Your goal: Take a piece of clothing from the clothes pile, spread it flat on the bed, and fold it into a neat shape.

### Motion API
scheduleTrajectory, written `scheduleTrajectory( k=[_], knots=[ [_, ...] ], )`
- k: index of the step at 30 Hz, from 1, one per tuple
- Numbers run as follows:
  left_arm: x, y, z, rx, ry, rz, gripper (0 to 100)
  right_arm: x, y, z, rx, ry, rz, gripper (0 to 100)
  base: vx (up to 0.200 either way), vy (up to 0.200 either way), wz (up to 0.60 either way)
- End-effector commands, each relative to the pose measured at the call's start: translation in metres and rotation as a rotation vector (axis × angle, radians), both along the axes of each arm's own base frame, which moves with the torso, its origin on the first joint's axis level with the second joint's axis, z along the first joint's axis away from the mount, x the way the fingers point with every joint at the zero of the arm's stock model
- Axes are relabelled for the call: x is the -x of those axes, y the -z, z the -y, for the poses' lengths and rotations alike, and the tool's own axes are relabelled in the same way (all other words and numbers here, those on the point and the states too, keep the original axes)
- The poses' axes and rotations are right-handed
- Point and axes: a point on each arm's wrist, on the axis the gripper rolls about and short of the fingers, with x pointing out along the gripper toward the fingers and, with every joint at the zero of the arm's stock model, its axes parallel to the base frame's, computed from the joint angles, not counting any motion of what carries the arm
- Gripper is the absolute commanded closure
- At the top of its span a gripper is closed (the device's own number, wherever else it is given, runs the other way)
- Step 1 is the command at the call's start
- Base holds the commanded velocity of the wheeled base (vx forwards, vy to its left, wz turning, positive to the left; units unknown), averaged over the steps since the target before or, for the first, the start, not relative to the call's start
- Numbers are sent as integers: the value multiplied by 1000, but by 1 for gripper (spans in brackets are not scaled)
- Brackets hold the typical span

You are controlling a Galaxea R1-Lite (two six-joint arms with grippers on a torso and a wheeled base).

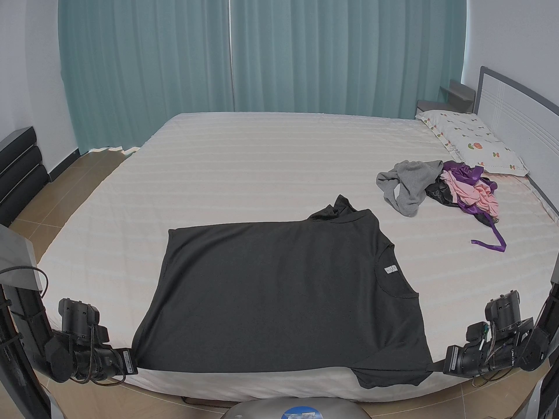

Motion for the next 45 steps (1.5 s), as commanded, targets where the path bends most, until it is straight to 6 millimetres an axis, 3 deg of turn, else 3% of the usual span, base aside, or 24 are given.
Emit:
scheduleTrajectory(
  k=[1, 20, 29, 38, 45],
  knots=[
    [9, 2, 2, -14, 33, -33, 100, 11, -6, 1, 14, -21, -5, 100, 0, 0, 0],
    [24, -7, 4, -109, 85, -92, 100, 33, -15, 4, 72, -117, -55, 100, 0, 0, 0],
    [30, -13, 4, -133, 107, -94, 100, 38, -27, 5, 76, -138, 19, 100, 0, 0, 0],
    [-6, -30, 6, -67, -21, 181, 100, 12, -41, 6, 61, -96, 133, 100, 0, 0, 0],
    [-30, -41, 15, -6, -58, 290, 100, -30, -48, 5, 55, -64, 191, 100, 0, 0, 0]
  ],
)
